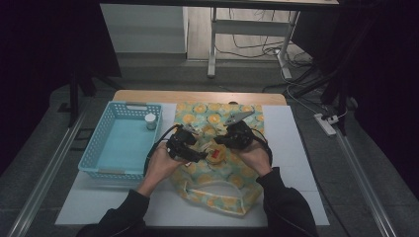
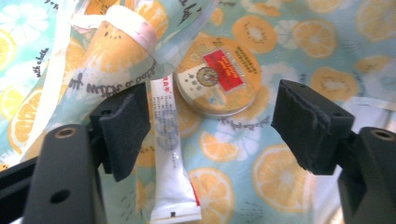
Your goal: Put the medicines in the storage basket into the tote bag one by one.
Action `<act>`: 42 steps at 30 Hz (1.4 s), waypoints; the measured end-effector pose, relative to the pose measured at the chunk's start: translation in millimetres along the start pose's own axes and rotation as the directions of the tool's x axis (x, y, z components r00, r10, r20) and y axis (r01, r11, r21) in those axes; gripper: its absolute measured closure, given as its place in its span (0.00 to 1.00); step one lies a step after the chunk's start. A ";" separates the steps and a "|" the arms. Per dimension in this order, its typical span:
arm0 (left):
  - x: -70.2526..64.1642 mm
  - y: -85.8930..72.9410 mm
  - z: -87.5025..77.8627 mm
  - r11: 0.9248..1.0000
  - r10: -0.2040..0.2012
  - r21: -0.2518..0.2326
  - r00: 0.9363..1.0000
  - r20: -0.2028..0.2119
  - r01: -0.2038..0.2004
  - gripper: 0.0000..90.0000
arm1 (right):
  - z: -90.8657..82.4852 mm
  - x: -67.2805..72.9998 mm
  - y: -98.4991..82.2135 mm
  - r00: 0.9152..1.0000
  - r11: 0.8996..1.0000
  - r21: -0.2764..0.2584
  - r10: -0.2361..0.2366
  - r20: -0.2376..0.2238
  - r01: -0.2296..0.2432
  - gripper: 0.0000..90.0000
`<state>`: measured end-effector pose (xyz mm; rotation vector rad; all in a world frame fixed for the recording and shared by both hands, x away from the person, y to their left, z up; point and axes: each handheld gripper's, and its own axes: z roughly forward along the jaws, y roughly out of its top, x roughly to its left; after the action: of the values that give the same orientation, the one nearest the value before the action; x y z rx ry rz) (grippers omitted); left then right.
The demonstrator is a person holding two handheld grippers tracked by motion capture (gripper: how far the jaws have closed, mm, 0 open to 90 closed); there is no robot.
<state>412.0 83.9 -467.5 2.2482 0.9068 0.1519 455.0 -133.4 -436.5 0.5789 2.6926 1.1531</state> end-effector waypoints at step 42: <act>75.1 -46.2 -83.9 0.982 -0.159 -0.109 0.987 -0.031 0.154 0.01 | 0.8 0.7 0.4 1.000 1.000 0.003 -0.001 -0.008 0.001 0.99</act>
<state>413.0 203.5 -445.1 2.0731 1.0675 0.1694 454.7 -132.4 -436.7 0.5747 2.7011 1.1542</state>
